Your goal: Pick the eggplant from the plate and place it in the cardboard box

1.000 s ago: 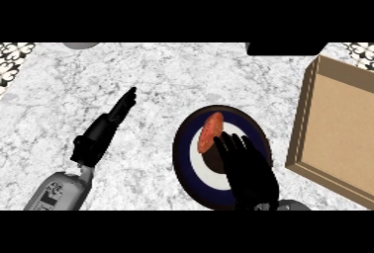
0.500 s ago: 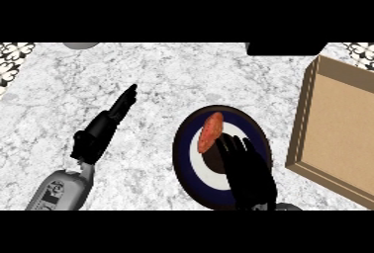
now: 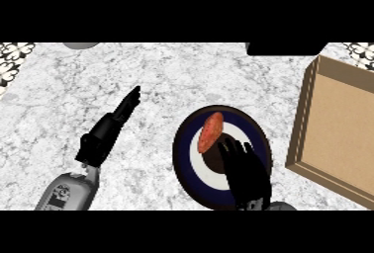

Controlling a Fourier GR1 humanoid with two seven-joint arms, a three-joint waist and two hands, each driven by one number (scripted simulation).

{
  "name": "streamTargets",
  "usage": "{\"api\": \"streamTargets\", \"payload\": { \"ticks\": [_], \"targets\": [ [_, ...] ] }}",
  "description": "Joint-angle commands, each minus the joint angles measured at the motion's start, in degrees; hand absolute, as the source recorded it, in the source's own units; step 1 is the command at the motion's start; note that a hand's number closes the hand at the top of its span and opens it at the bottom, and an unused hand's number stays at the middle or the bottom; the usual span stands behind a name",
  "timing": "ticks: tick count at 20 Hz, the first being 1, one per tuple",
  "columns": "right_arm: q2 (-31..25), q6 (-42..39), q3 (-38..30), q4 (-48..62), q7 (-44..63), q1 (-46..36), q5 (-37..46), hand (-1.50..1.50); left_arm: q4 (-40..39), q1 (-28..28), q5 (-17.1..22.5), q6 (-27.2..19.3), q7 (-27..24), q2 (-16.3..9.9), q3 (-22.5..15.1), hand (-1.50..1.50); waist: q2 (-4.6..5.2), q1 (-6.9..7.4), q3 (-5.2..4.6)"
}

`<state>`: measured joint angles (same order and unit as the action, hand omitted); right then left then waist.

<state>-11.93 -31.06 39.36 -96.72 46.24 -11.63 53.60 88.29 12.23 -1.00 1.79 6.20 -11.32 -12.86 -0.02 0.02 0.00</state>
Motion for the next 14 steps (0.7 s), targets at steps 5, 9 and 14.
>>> {"api": "streamTargets", "payload": {
  "ticks": [5, 9, 14],
  "targets": [
    [2.1, 0.4, -4.5, 6.4, -5.8, 0.1, 3.9, -1.50, -1.7, 0.1, -1.1, 3.9, -1.5, 1.0, 4.2, 0.00, 0.02, 0.00, 0.00],
    [1.3, 5.1, -3.3, 11.1, -8.5, 0.5, 8.4, -1.50, -1.5, -1.2, -2.2, 4.5, -3.4, 1.0, 4.8, 0.00, 0.03, 0.08, 0.01],
    [2.4, 1.7, -5.3, 12.1, -9.0, -0.4, 10.7, -1.50, -0.1, -1.2, -3.2, 5.3, -1.7, 3.1, 4.5, 0.00, 0.01, 0.05, 0.00]
  ]
}}
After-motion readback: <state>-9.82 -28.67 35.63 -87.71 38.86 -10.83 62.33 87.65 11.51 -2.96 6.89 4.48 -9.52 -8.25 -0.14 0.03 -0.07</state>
